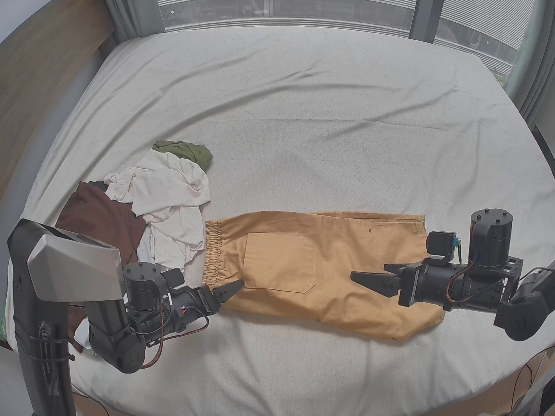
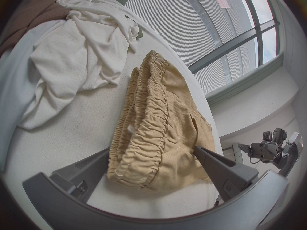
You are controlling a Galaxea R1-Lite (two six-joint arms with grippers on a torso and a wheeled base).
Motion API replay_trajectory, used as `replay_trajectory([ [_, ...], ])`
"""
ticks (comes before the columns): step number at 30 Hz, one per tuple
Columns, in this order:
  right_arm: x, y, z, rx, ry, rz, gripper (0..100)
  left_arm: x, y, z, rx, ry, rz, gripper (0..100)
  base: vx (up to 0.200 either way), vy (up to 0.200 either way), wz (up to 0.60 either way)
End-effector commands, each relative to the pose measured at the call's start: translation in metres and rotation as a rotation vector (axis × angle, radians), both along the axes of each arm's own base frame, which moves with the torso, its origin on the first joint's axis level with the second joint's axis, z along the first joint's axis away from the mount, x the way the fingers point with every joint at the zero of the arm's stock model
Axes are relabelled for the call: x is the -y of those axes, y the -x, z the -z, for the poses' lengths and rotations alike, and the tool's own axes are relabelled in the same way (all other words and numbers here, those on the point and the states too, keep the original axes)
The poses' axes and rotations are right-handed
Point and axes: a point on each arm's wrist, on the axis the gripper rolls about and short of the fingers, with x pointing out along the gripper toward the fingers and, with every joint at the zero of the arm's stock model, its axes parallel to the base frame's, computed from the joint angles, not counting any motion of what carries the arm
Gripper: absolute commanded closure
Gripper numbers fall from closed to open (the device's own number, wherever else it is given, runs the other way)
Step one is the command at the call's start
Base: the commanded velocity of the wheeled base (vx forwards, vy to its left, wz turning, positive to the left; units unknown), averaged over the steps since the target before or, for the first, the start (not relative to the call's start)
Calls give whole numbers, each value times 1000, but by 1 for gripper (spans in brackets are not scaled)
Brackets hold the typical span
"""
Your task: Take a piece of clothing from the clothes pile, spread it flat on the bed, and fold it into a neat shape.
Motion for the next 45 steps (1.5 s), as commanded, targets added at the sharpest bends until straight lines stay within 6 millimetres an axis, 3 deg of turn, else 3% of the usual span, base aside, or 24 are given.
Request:
replay_trajectory([
  [1, -1, 0, 1, -3, 2, -5, 0, 4, -6, -3, 6, 39, -5, 0, 0, 0, 0],
  [14, -1, 1, 6, -17, 14, -8, 0, 7, -20, -36, 35, 221, -63, 0, 0, 0, 0],
  [29, -2, 0, 7, -21, 16, -10, 0, 7, -23, -28, 13, 220, -72, 0, 0, 0, 0],
  [30, -2, 0, 7, -21, 16, -10, 0, 7, -23, -27, 10, 219, -72, 100, 0, 0, 0],
  [37, -2, 1, 8, -23, 17, -10, 0, 5, -24, -25, 8, 216, -80, 100, 0, 0, 0],
  [41, 0, 0, 9, -29, 20, -3, 0, 3, -19, -37, 36, 215, -106, 100, 0, 0, 0],
  [45, 1, 0, 9, -27, 19, 3, 0, -3, -1, -51, 38, 202, -110, 100, 0, 0, 0],
])
